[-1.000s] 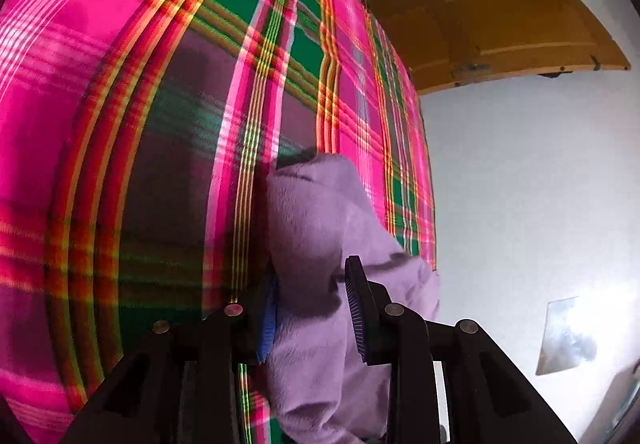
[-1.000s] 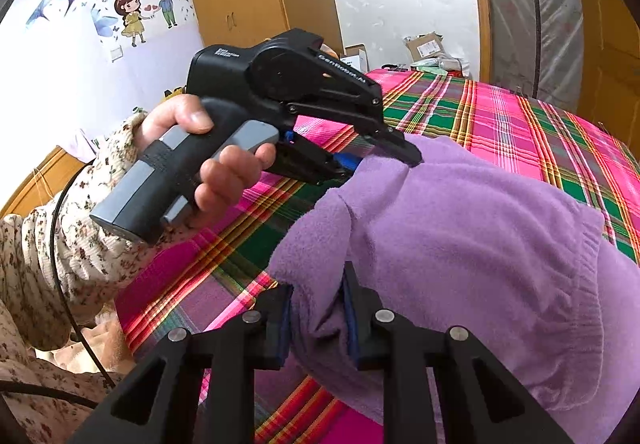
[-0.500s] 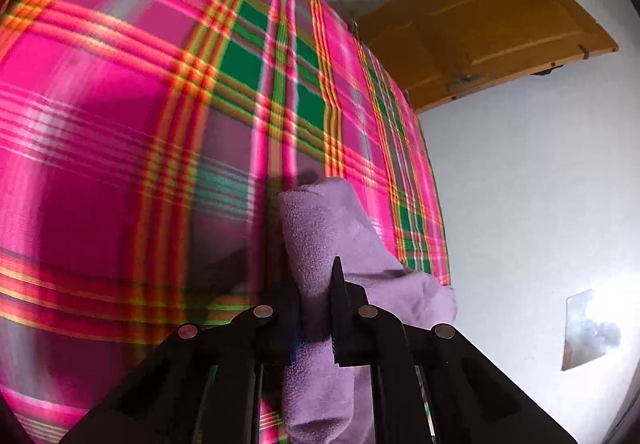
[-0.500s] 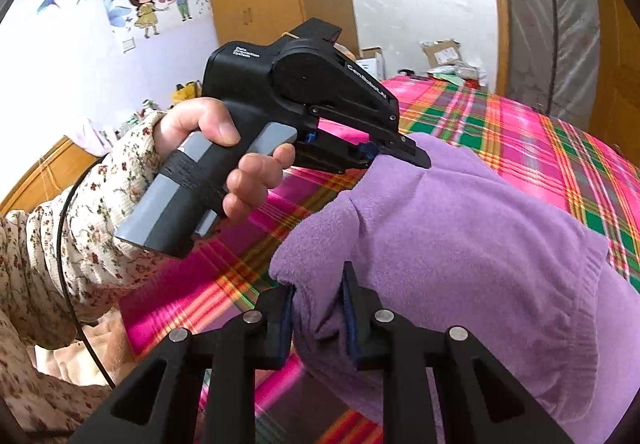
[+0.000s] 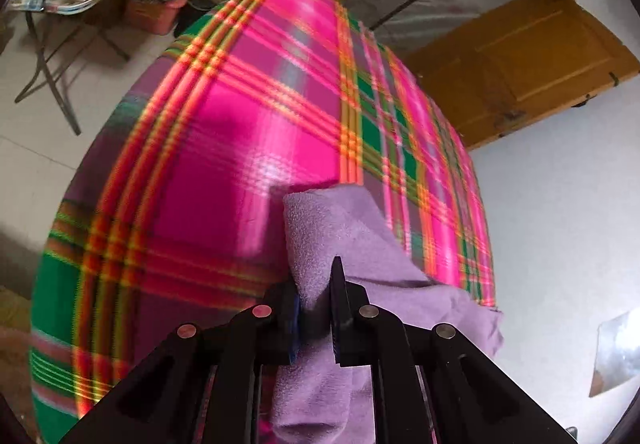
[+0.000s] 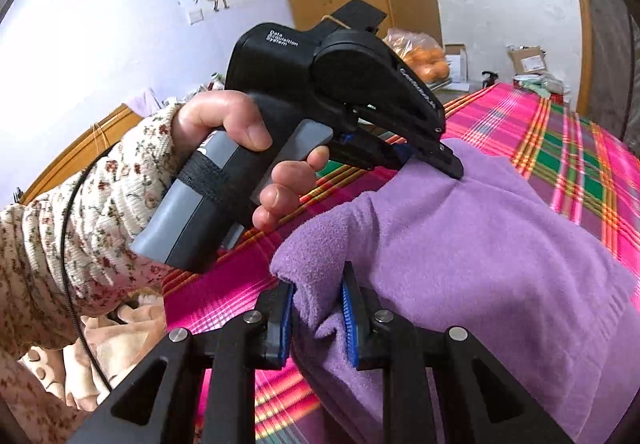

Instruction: Fold clothes

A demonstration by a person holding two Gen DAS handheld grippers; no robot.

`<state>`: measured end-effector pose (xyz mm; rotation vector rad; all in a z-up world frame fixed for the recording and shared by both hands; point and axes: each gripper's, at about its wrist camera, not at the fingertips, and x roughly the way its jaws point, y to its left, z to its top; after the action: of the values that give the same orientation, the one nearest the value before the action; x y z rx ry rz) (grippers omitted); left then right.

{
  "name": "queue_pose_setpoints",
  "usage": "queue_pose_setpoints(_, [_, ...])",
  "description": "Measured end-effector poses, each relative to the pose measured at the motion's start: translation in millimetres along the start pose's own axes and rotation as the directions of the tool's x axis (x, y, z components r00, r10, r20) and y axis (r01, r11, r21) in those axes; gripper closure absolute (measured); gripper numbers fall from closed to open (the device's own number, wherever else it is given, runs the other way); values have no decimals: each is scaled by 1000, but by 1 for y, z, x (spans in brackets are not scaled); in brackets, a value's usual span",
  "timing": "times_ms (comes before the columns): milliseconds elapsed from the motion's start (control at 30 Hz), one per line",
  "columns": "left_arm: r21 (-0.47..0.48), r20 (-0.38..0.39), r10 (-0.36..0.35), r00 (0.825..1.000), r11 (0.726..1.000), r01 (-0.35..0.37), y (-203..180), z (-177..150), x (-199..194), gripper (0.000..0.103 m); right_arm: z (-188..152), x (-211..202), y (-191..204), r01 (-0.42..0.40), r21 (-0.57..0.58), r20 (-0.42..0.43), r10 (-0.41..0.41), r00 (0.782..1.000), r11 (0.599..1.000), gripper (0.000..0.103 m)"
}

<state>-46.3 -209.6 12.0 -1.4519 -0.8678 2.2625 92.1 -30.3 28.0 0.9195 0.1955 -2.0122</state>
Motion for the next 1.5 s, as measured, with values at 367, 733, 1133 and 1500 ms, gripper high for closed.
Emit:
queue_pose_setpoints(367, [49,55,121,991,991,-124,-9,-17,-22,83,-5,-15,-6,-24,61,-3,24,1000,998,71])
queue_pose_setpoints(733, [83,235,124,964,986,-147,-57,-55,-69,74,-62,-124,-59,219,280,94,-254,963,935,64])
queue_pose_setpoints(1133, [300,39,18,999,954,-28,-142,-104,4,73,-176,-238,-179,624,599,-184,-672,717,502,64])
queue_pose_setpoints(1500, [368,-108,7,994,929,34,-182,-124,79,73,-201,-275,-232,693,635,-275,-739,615,340,66])
